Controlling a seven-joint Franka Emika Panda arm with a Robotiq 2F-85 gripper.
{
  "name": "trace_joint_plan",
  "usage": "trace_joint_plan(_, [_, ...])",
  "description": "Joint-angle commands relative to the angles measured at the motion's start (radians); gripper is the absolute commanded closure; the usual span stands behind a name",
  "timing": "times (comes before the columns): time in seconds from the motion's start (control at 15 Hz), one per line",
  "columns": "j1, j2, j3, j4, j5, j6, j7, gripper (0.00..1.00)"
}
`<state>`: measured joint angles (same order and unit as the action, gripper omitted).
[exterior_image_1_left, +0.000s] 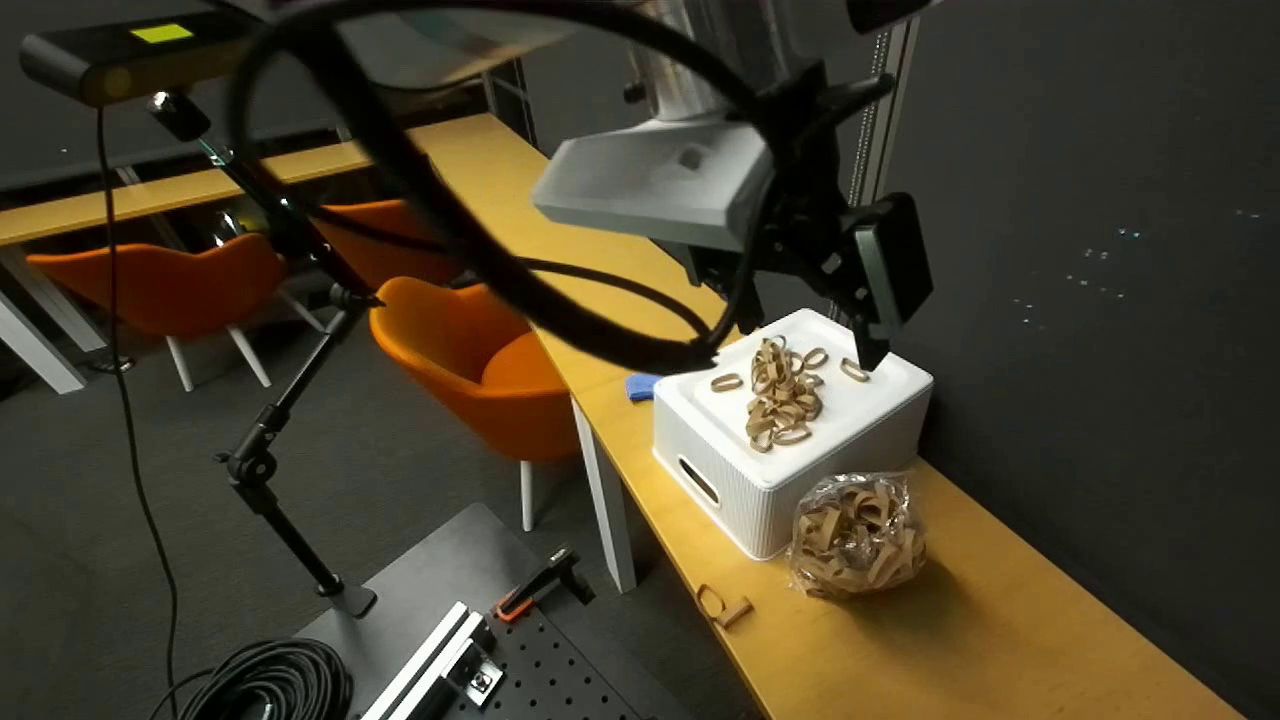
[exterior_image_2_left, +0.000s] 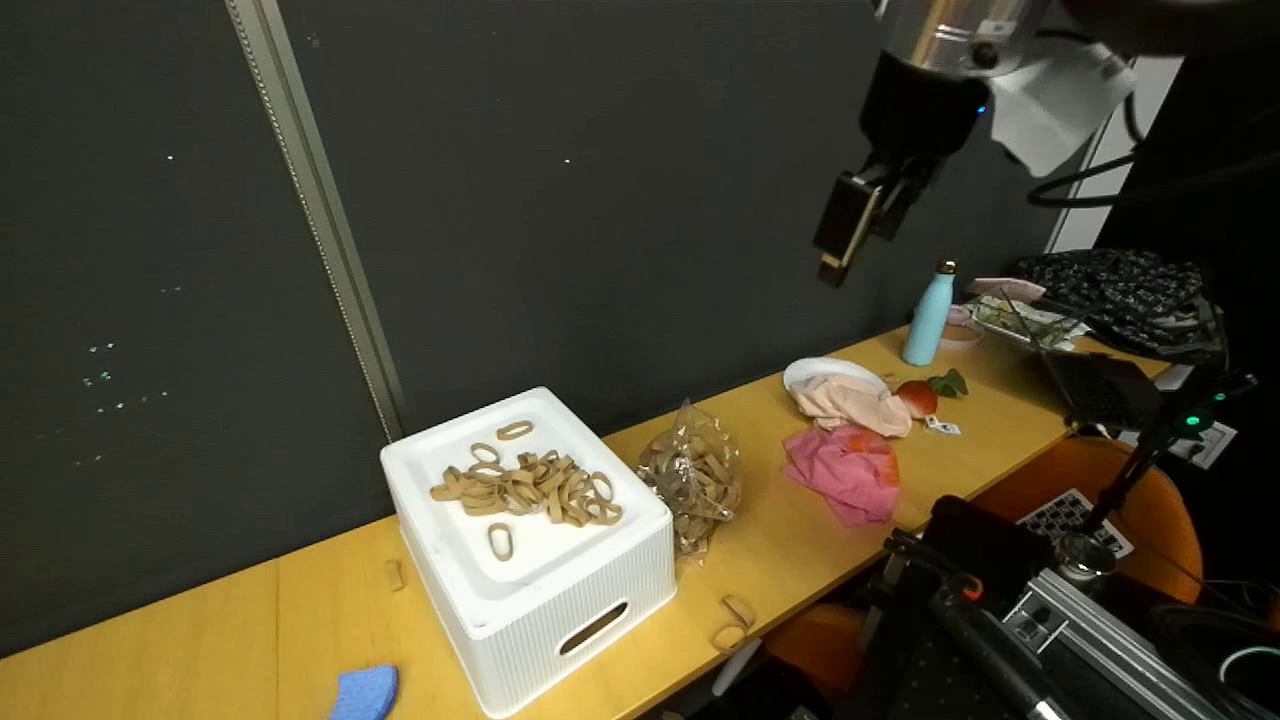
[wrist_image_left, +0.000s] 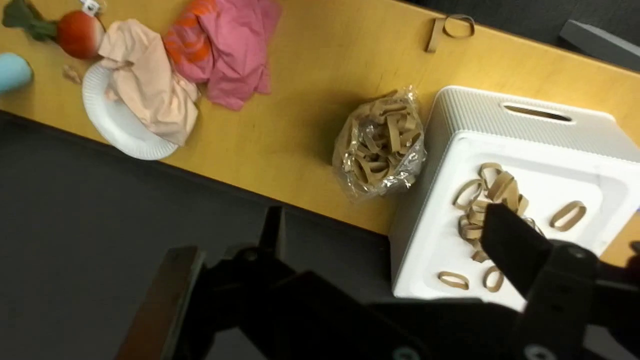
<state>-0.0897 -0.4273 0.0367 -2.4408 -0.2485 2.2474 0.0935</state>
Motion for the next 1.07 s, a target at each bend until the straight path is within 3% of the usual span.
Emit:
trace_joint_plan(0.0, [0.044,0.198,-0.01,0.159,0.009,0.027,-0.112,0.0])
trace_joint_plan(0.27, [0.091,0.33,-0.004,0.286,0.03,-0.005,-0.243,0.0])
trace_joint_plan(0.47, [0.115,0.417,-0.013,0.351,0.134,0.03,-0.374,0.0])
trace_joint_plan(0.73, [0.106,0.527,-0.008,0.417,0.26,0.059,-0.555,0.0])
trace_joint_plan(1.0, [0.087,0.639,0.013,0.46,0.31,0.044,-0.655,0.0])
